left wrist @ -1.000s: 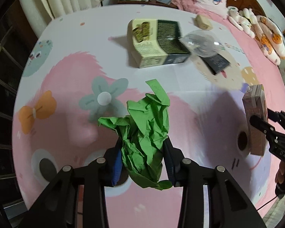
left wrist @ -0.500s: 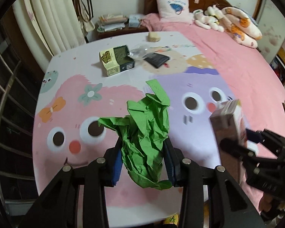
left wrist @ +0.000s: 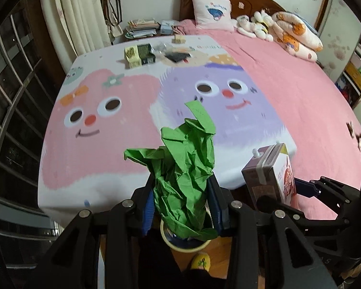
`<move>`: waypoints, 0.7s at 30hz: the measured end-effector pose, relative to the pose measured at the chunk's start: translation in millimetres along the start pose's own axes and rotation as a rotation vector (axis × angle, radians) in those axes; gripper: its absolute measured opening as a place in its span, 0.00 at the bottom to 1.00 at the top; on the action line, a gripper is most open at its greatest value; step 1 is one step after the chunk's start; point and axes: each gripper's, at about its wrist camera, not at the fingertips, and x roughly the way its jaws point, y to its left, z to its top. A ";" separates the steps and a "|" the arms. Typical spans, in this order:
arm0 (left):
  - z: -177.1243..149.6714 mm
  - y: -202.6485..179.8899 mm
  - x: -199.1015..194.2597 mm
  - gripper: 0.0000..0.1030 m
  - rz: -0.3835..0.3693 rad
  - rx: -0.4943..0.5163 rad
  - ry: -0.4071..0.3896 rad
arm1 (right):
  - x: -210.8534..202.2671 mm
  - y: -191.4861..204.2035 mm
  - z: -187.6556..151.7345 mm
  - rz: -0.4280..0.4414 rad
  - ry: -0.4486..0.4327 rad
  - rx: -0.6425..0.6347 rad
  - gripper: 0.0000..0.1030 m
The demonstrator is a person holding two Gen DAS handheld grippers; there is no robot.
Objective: Collect trash
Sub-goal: 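Carry both items over the trash bin and open both tools to drop them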
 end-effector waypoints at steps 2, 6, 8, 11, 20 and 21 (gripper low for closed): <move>-12.6 -5.8 -1.1 0.36 -0.003 0.012 0.014 | -0.8 -1.5 -17.2 0.007 0.019 0.014 0.55; -37.3 -16.2 2.7 0.36 -0.010 0.032 0.055 | 7.2 -5.6 -46.1 0.007 0.058 0.043 0.55; -46.2 -17.3 8.9 0.36 -0.014 0.041 0.078 | 12.6 -9.3 -59.5 0.011 0.081 0.072 0.55; -62.2 -16.8 19.4 0.36 -0.021 0.045 0.112 | 21.3 -13.0 -76.6 0.013 0.107 0.104 0.55; -110.6 -11.7 63.9 0.36 -0.036 0.080 0.194 | 71.2 -19.5 -119.4 0.007 0.199 0.208 0.55; -114.9 -11.4 70.3 0.36 -0.037 0.086 0.199 | 77.1 -20.7 -123.0 0.004 0.205 0.220 0.55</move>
